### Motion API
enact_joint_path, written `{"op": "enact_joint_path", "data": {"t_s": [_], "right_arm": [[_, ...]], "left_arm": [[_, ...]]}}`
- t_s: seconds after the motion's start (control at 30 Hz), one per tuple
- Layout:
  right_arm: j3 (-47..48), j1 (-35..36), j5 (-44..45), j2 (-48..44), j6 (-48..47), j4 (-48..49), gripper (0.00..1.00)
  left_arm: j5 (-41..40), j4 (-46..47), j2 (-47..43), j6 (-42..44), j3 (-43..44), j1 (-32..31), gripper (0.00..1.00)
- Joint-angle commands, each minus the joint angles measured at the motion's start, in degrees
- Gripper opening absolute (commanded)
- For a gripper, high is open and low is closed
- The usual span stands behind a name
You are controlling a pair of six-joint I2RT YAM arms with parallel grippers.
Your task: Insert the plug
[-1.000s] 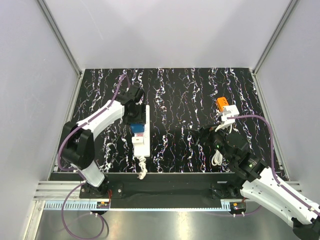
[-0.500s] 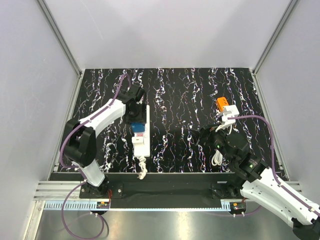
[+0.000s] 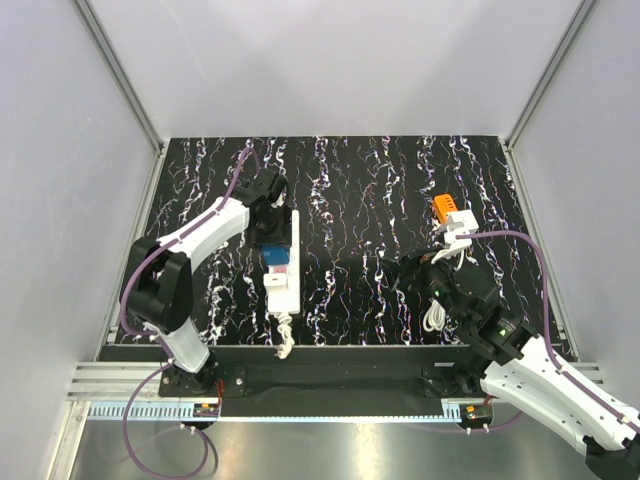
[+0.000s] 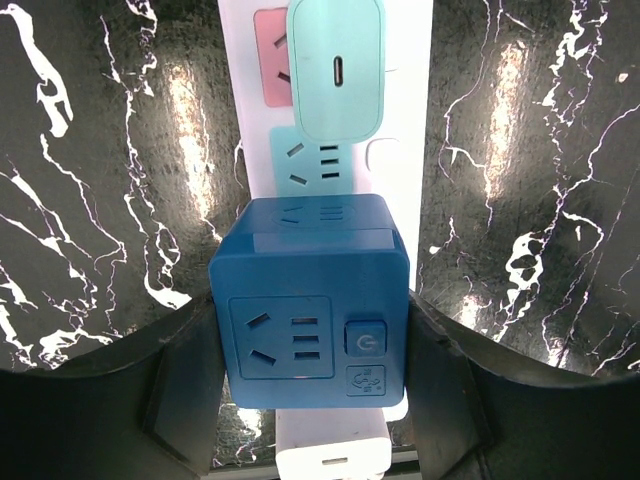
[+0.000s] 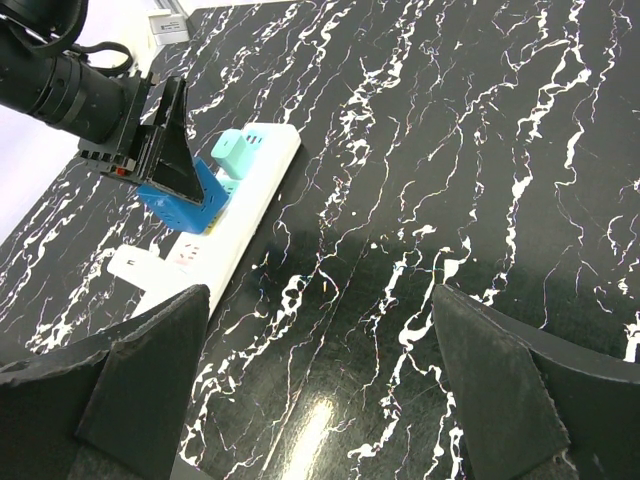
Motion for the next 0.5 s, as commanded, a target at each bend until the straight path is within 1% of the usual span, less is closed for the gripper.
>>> {"op": "enact_joint_path", "data": {"t_s": [0.0,0.07,0.33,0.47], "right_arm": [[0.6,0.3,1.2,-1.0,-0.6,0.9,1.0],[0.5,0.3,1.4,-1.3,-0.6,0.9,1.0],[0.4,0.3,1.3,-0.9,-0.3,1.1,1.0],[0.3,0.3,0.9,-0.5,0.0,1.2,1.0]], "left_arm": [[1.7,-0.2,2.5,2.2,1.2,0.4,0.0],[1.7,0.1,3.2,2.2,1.1,0.4,0.0],[2.7,2.9,2.5,1.0,-5.1,0.3,0.0],[2.2,4.6,2.2,-0.6,-7.5,-1.1,0.0]]}}
